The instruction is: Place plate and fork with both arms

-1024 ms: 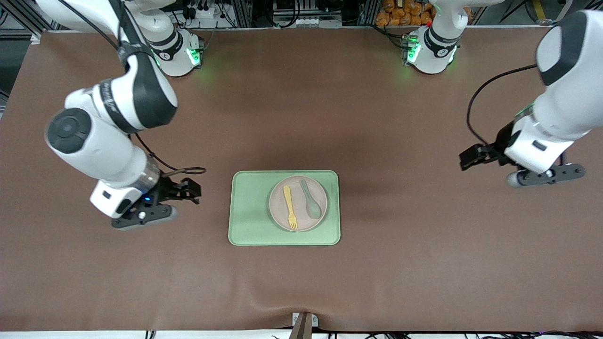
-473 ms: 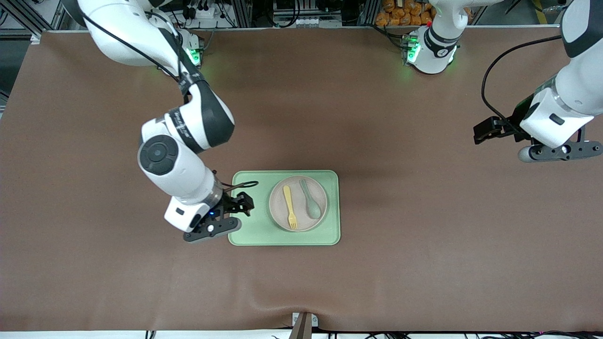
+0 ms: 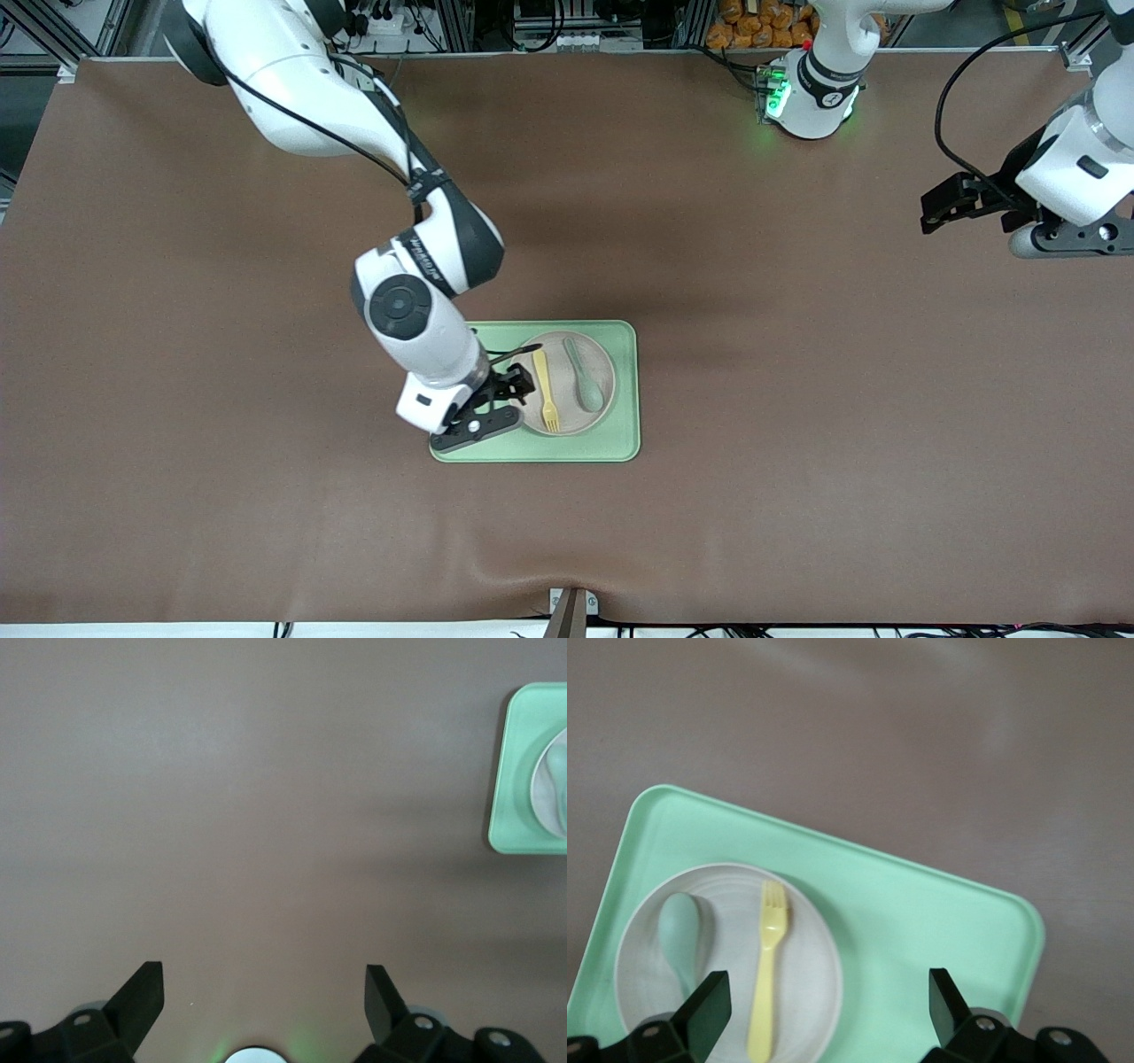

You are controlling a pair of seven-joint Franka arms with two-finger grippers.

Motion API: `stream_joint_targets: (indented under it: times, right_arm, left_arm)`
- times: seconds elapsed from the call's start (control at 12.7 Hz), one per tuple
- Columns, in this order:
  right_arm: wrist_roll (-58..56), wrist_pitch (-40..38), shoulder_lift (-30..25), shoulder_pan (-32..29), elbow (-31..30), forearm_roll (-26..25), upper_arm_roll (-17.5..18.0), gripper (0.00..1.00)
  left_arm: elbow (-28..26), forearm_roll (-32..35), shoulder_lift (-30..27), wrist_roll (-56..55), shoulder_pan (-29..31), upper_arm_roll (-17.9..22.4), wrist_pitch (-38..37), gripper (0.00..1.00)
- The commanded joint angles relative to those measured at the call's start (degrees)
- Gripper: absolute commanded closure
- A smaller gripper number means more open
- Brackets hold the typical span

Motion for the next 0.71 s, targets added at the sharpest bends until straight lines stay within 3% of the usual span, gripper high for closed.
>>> stream_joint_targets:
  times: [0.0,0.24,0.63]
  right_arm:
    - [1.31,1.70,4.58,2.38,4.32,-1.52,-0.80,0.10]
    - [1.31,2.33,6.00,3.53,3.89,-4.51,-0.80,0.24]
    - [2.45,2.15,7.49,4.58,3.18,-4.43,-0.72,0.24]
  left_arm:
    - [-1.21,0.55,-1.80,1.48,-3.07,3.17,-1.32,0.00]
    - [-1.03,1.07,-1.97,4.56,-2.90,2.82,-1.85,0.00]
    - [-1.12,1.34,-3.64,6.06,-2.81,2.82,-1.86,0.00]
